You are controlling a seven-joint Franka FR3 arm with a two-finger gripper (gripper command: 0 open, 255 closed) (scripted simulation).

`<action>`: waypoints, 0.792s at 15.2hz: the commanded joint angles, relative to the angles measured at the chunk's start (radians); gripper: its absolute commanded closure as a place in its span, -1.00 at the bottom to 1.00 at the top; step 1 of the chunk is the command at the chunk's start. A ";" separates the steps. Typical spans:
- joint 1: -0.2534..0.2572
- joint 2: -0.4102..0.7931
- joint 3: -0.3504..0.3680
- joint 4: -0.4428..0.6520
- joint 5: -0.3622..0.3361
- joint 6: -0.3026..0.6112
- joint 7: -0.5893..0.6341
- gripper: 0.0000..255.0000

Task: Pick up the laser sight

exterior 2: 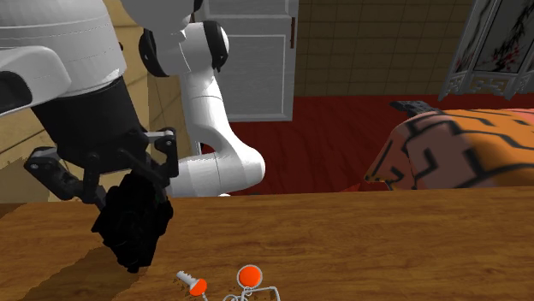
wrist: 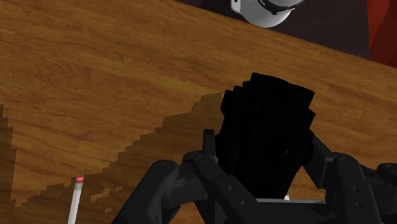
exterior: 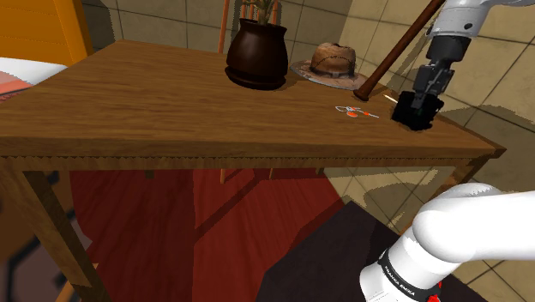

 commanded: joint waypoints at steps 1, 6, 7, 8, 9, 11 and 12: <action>0.002 0.009 0.003 0.032 0.003 -0.023 -0.002 1.00; 0.007 0.041 0.009 0.122 0.010 -0.081 -0.008 1.00; 0.008 0.048 0.010 0.140 0.012 -0.093 -0.010 1.00; 0.009 0.055 0.011 0.159 0.013 -0.105 -0.011 1.00; 0.010 0.062 0.012 0.178 0.014 -0.116 -0.012 1.00; 0.012 0.078 0.014 0.217 0.017 -0.140 -0.015 1.00; 0.013 0.085 0.014 0.237 0.018 -0.152 -0.017 1.00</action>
